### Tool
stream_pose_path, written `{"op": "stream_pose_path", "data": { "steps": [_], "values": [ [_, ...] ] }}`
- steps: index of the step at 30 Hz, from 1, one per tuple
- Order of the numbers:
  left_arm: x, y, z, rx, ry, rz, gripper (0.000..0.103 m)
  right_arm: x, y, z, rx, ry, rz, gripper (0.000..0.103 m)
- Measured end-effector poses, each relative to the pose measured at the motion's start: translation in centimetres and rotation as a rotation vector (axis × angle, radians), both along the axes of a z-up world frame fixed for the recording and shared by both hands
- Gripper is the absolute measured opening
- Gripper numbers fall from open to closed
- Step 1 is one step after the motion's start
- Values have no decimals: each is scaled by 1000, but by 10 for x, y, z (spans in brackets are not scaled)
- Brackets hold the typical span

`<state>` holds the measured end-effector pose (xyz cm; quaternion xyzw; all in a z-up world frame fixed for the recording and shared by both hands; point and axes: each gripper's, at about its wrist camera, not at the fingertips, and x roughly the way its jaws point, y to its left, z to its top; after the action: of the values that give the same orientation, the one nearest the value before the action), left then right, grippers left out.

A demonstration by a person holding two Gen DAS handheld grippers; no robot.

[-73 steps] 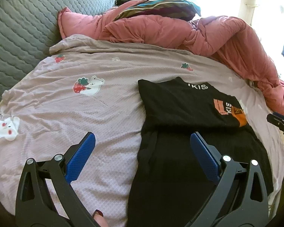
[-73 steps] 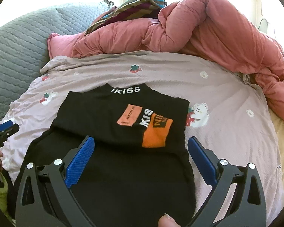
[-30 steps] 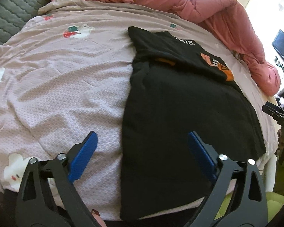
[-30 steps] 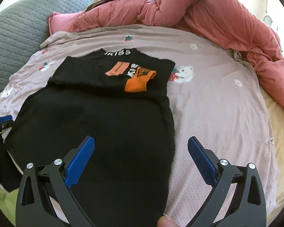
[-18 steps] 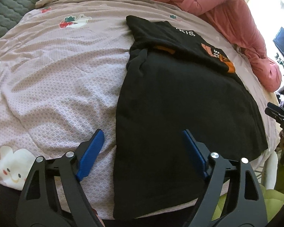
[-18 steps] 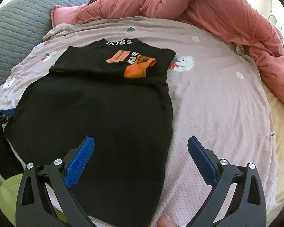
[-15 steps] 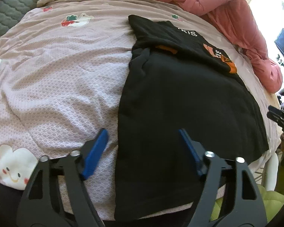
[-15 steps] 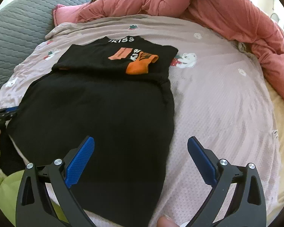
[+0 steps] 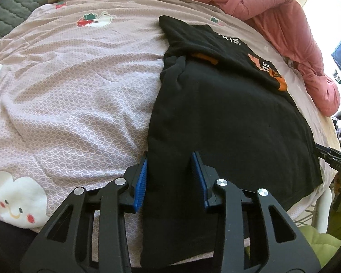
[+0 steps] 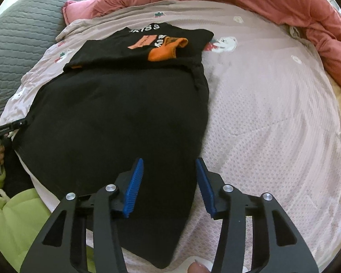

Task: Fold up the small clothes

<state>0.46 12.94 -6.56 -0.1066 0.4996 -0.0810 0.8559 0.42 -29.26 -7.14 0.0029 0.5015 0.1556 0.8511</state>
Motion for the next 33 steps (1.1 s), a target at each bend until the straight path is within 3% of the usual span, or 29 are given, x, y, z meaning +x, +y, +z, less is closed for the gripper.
{"op": "stream_pose_path", "data": {
  "steps": [10, 13, 15, 18, 27, 33],
  "values": [
    [2, 1, -3, -2, 12, -4, 31, 2, -15, -14, 103, 42, -12, 44],
    [1, -2, -2, 18, 5, -10, 29, 0, -11, -11, 118, 36, 13, 31],
    [1, -3, -1, 37, -3, -9, 14, -2, -8, -7, 113, 21, 24, 18],
    [-1, 2, 5, 22, -21, -5, 4, -2, -12, 4, 136, -12, 18, 7],
    [-5, -1, 48, -11, -128, -16, 3, 5, -20, 46, 210, -163, 24, 7],
    [14, 3, 73, -35, -162, 7, 3, 23, -29, 63, 251, -226, -20, 7]
  ]
}}
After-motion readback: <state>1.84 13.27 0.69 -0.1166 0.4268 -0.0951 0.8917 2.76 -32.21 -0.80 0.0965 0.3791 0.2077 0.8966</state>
